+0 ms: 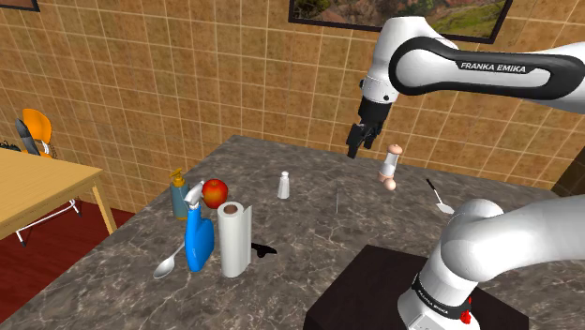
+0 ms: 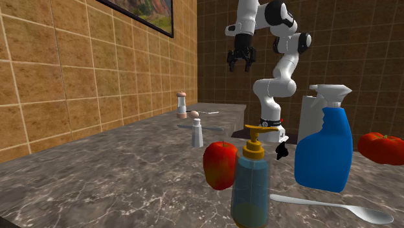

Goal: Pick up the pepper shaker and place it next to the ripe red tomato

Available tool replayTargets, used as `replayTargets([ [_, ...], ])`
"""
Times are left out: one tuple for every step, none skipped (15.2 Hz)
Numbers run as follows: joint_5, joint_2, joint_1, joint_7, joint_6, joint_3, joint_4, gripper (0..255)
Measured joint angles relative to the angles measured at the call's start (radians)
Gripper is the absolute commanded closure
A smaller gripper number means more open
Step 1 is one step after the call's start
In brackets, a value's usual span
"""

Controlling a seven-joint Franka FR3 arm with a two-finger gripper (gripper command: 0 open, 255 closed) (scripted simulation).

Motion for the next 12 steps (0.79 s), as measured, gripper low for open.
replayTargets([
  [0.000,0.000,0.000,0.000,0.000,0.000,0.000,0],
  [0.000,0.014,0.000,-0.005,0.013,-0.003,0.000,0],
  [-0.001,0.043,0.001,-0.012,0.041,-0.009,0.001,0],
  [0.000,0.066,0.002,-0.019,0.067,-0.012,-0.003,0],
  [0.001,0.096,0.004,-0.024,0.096,-0.015,-0.002,0],
  [0.004,0.128,0.007,-0.030,0.125,-0.018,0.001,0],
  [0.004,0.170,0.008,-0.040,0.156,-0.024,0.012,0],
  [0.007,0.206,0.010,-0.047,0.184,-0.027,0.020,0],
  [0.008,0.244,0.011,-0.059,0.217,-0.034,0.023,0],
  [0.011,0.285,0.014,-0.065,0.247,-0.036,0.034,0],
  [0.014,0.328,0.016,-0.074,0.274,-0.040,0.050,0],
  [0.018,0.358,0.019,-0.081,0.295,-0.042,0.059,0],
])
